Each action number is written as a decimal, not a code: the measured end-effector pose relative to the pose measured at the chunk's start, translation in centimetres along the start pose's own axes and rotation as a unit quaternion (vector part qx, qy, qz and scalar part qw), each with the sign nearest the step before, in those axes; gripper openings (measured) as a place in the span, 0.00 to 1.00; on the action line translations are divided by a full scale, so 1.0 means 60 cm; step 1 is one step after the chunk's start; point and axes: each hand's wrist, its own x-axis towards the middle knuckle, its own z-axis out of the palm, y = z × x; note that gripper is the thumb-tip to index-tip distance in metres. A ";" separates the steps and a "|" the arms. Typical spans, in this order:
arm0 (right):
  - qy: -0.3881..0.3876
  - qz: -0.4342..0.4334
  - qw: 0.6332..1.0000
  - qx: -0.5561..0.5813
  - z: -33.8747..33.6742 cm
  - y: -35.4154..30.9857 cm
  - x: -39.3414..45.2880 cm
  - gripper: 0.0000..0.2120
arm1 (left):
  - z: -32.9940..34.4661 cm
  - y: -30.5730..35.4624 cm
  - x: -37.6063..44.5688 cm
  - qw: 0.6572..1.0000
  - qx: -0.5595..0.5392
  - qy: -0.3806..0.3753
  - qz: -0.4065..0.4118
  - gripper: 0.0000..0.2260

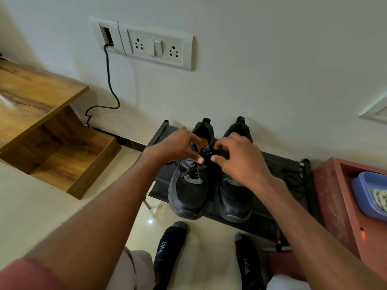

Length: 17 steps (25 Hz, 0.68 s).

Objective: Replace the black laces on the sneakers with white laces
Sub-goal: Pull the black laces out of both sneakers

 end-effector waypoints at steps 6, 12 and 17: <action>-0.057 -0.045 0.997 -0.017 0.056 -0.027 0.008 0.50 | 0.008 -0.018 0.007 0.981 -0.191 -0.016 -0.008 0.06; -0.061 -0.035 0.998 0.001 0.064 -0.022 0.011 0.54 | 0.007 -0.022 -0.004 0.937 -0.335 0.009 -0.096 0.03; -0.063 -0.032 0.997 0.013 0.068 -0.016 0.008 0.54 | 0.014 0.006 -0.017 0.996 -0.064 0.028 -0.047 0.12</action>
